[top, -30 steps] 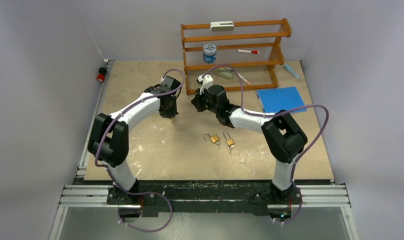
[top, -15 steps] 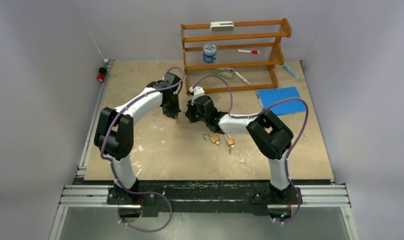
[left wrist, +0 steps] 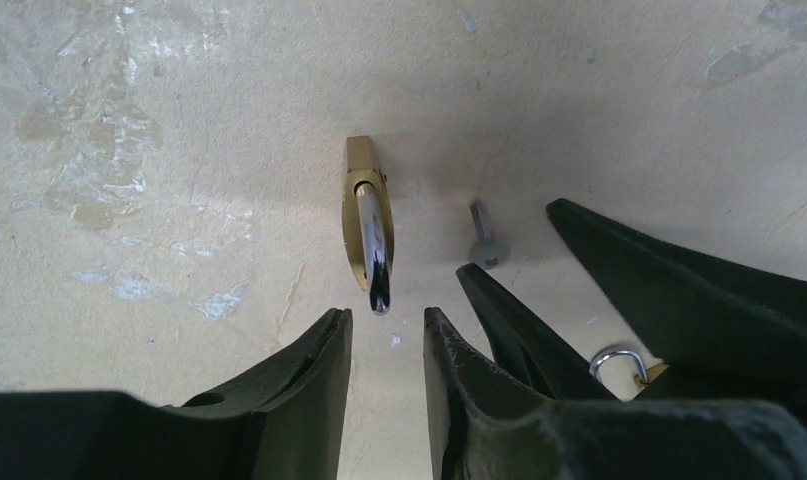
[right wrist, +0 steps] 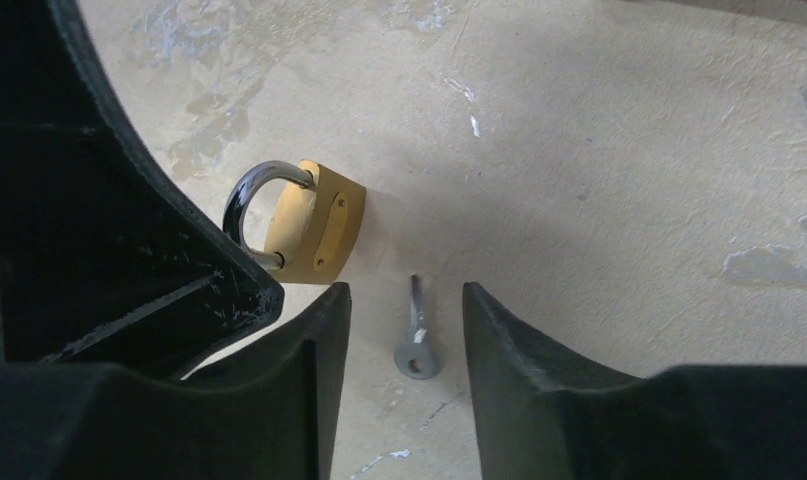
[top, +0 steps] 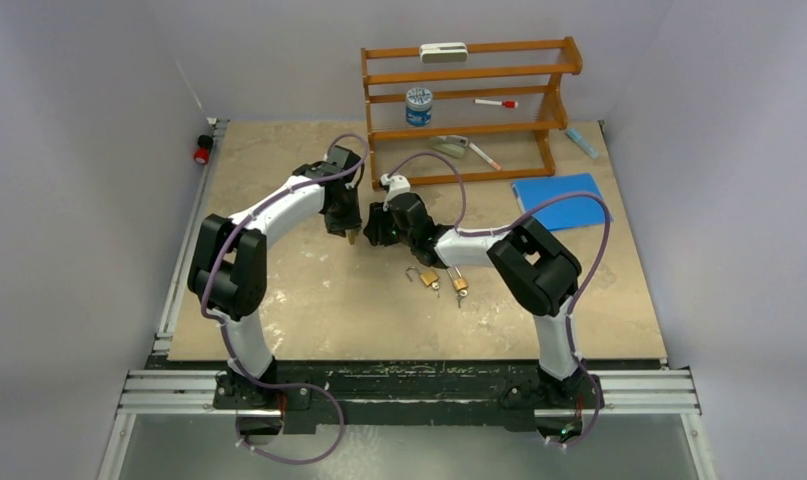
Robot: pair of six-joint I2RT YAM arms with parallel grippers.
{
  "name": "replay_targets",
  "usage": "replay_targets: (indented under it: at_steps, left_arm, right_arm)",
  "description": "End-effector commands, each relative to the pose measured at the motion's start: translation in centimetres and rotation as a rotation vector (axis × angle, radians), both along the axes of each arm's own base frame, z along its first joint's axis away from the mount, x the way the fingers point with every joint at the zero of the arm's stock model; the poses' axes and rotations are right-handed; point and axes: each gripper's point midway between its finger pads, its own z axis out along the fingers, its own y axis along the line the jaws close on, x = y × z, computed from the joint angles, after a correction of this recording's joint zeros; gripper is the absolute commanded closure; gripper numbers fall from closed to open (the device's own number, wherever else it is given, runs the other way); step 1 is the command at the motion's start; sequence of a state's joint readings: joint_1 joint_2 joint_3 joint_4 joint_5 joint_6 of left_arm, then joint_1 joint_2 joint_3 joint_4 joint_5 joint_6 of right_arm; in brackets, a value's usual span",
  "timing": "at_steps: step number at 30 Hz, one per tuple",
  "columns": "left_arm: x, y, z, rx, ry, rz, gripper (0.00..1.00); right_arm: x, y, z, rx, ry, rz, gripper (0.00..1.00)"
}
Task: Lock with the key
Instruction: Place the lock at the center of the board, then pick up the lock from the center of the board.
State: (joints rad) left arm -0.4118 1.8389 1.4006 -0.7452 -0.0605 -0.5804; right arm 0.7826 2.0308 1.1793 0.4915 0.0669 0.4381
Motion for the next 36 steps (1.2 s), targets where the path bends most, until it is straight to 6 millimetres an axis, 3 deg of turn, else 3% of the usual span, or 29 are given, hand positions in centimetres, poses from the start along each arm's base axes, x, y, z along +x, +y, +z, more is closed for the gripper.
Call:
replay_targets:
  at_steps: [1, 4, 7, 8, 10, 16, 20, 27, 31, 36]
  left_arm:
    - [1.1, 0.7, 1.3, -0.006, -0.063, 0.033, 0.67]
    - [1.1, 1.1, 1.6, 0.001, -0.068, 0.035, 0.62]
    - [1.3, 1.5, 2.3, 0.013, -0.091, 0.036, 0.51]
    - [1.5, 1.5, 2.7, 0.01, -0.104, 0.034, 0.43]
    - [2.0, 1.5, 3.8, 0.012, -0.137, 0.027, 0.36]
    - [3.5, 1.8, 8.7, 0.005, -0.279, 0.02, 0.3]
    - [3.2, 3.6, 10.9, 0.056, -0.352, 0.067, 0.26]
    - [1.0, 5.7, 13.6, 0.077, -0.459, 0.104, 0.23]
    - [0.0, 6.0, 12.1, 0.08, -0.424, 0.105, 0.21]
    - [-0.7, 5.7, 10.6, 0.049, -0.405, 0.119, 0.19]
  right_arm:
    - [1.1, 0.1, 1.9, 0.043, -0.058, -0.032, 0.47]
    - [0.9, -0.2, 1.9, 0.035, -0.055, -0.037, 0.31]
    - [1.0, -0.7, 3.1, 0.039, -0.085, -0.052, 0.03]
    - [1.0, -0.8, 3.6, 0.036, -0.094, -0.054, 0.02]
    - [1.0, -1.3, 4.5, 0.028, -0.112, -0.065, 0.01]
    - [0.6, -3.9, 8.6, -0.006, -0.169, -0.114, 0.01]
    - [-0.9, -7.0, 9.7, -0.082, -0.15, -0.158, 0.01]
    - [-7.3, -11.8, 6.5, -0.245, 0.007, -0.07, 0.01]
    - [-10.6, -12.4, 3.7, -0.307, 0.134, 0.002, 0.01]
    - [-11.0, -12.5, 1.5, -0.373, 0.125, 0.057, 0.04]
